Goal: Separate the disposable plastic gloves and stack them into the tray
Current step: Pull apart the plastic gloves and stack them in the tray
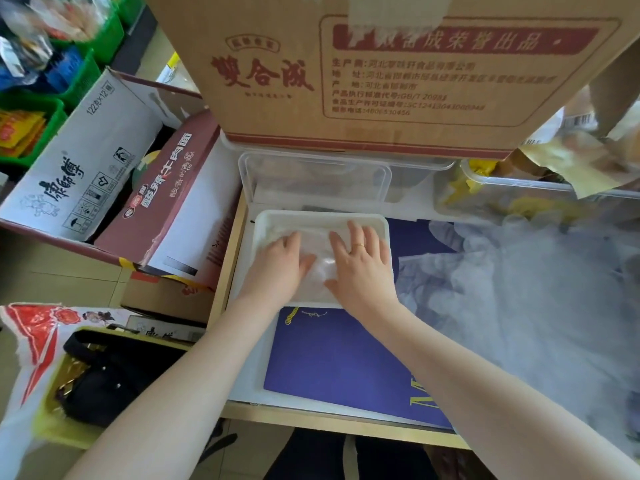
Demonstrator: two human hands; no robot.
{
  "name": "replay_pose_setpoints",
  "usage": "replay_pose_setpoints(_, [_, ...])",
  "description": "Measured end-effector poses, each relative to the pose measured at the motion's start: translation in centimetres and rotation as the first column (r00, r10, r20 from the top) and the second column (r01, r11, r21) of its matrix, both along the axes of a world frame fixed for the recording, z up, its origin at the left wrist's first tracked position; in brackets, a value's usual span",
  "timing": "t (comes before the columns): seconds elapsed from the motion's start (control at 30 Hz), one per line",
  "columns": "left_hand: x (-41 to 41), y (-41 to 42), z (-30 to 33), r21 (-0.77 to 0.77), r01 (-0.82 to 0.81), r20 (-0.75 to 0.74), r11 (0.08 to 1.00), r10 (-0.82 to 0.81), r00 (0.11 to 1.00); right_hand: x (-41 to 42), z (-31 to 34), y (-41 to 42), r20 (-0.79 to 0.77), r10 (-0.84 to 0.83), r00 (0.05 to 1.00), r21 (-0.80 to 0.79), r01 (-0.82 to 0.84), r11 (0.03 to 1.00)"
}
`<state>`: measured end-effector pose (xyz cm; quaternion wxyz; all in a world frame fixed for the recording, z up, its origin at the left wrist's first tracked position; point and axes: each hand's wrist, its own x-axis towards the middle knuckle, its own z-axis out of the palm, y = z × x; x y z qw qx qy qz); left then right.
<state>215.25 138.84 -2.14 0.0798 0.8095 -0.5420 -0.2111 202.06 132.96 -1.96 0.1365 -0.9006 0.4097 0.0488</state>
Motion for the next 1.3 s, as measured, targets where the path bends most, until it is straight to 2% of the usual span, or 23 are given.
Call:
replay_pose_setpoints(0.1, [-0.1,-0.1,0.3,0.149,0.087,-0.055,0.985,-0.08,0.995,-0.3,0.1,-1.0,-0.023,0.195,0.981,0.118,-0.191,0.974])
replay_pose_setpoints(0.2, [0.8,-0.2,0.4,0.221,0.239,-0.048,0.946,-0.234,0.971,-0.7,-0.3,-2.1,-0.105,0.301,0.948,0.189,-0.279,0.942])
replay_pose_setpoints(0.37, [1.8,0.4,0.6,0.188,0.37,0.153,0.91,-0.399,0.904,-1.0,-0.6,-2.8,-0.212,0.341,0.916,0.149,-0.315,0.937])
replay_pose_setpoints(0.47, [2.1,0.5,0.5,0.226,0.443,0.196,0.867,-0.486,0.852,-0.8,-0.4,-2.7,-0.248,0.328,0.911,0.133,-0.303,0.944])
replay_pose_setpoints(0.57, [1.7,0.1,0.8,0.268,0.401,0.166,0.876,-0.452,0.877,-0.7,0.0,-2.8,-0.305,0.305,0.902,0.127,-0.279,0.952])
replay_pose_setpoints(0.63, [1.1,-0.2,0.9,0.291,0.35,0.156,0.891,-0.405,0.901,-0.5,0.2,-2.7,-0.363,0.299,0.883,0.057,-0.3,0.952])
replay_pose_setpoints(0.7, [0.4,-0.5,0.8,0.358,0.321,0.215,0.877,-0.412,0.885,-0.3,0.4,-3.0,-0.404,0.304,0.863,-0.011,-0.336,0.942])
replay_pose_setpoints(0.83, [-0.2,-1.3,0.3,0.419,0.243,0.301,0.875,-0.386,0.872,-1.4,0.2,-4.0,-0.477,0.333,0.813,-0.033,-0.395,0.918])
replay_pose_setpoints(0.93, [-0.6,-1.7,-0.1,0.418,0.219,0.309,0.881,-0.365,0.878,-2.4,-0.2,-4.2,-0.428,0.356,0.831,-0.016,-0.4,0.916])
replay_pose_setpoints(1.0, [-0.8,-1.8,-0.2,0.409,0.209,0.326,0.889,-0.356,0.876,-3.2,-0.2,-4.4,-0.331,0.372,0.867,-0.005,-0.396,0.918])
replay_pose_setpoints(1.13, [-0.9,-1.7,-0.1,0.382,0.2,0.343,0.902,-0.339,0.876,-5.8,-0.5,-4.2,-0.084,0.451,0.889,-0.25,-0.457,0.854])
replay_pose_setpoints(1.23, [-1.2,-1.2,-0.1,0.378,0.192,0.342,0.905,-0.33,0.88,-7.0,-1.3,-3.3,-0.095,0.506,0.857,-0.271,-0.511,0.816])
replay_pose_setpoints(1.3, [-1.2,-1.0,0.2,0.385,0.176,0.33,0.906,-0.313,0.891,-6.6,-0.8,-2.8,-0.11,0.479,0.871,-0.243,-0.491,0.837])
